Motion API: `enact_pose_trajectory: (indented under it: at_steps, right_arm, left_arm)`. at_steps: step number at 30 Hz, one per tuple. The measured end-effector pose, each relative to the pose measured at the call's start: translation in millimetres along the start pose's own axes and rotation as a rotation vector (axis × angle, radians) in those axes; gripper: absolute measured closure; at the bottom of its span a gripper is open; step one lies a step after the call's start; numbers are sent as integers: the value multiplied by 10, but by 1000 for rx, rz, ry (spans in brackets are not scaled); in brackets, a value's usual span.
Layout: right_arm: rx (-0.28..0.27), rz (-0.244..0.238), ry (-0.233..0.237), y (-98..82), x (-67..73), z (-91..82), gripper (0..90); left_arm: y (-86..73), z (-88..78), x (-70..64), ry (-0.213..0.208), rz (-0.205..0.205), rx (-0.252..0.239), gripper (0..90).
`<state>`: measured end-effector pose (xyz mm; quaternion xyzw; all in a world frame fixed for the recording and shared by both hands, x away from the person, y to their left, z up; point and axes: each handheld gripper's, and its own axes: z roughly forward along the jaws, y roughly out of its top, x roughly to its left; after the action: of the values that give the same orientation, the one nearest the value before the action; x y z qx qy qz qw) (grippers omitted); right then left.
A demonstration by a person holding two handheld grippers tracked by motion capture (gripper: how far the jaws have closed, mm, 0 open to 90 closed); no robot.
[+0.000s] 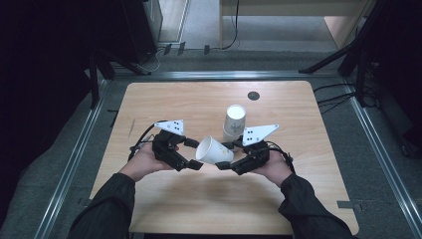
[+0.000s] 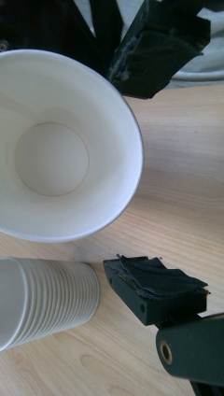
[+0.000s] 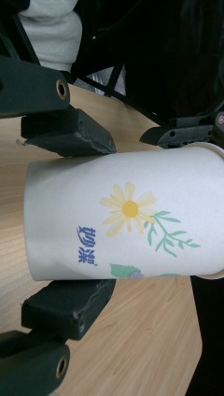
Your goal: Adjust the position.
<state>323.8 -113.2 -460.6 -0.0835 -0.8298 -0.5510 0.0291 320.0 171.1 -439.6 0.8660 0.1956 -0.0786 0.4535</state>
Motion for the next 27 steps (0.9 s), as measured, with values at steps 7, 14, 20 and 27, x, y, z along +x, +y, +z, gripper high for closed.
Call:
enact_pose_trajectory:
  at_steps: [7, 14, 20, 27]
  right_arm:
    - [-20, 0, 43, -38, -76, 3, 339]
    - [-22, -7, 71, -67, -111, 36, 339]
    - [-24, -2, 80, -67, -137, 86, 339]
    - [-15, 7, 88, -73, -136, 121, 340]
  left_arm:
    - [-76, 64, -16, 24, -26, -56, 131]
    - [-100, 62, -10, 19, -54, -117, 129]
    - [-114, 82, -19, 32, -52, -153, 130]
    - [-110, 112, -27, 31, -51, -166, 130]
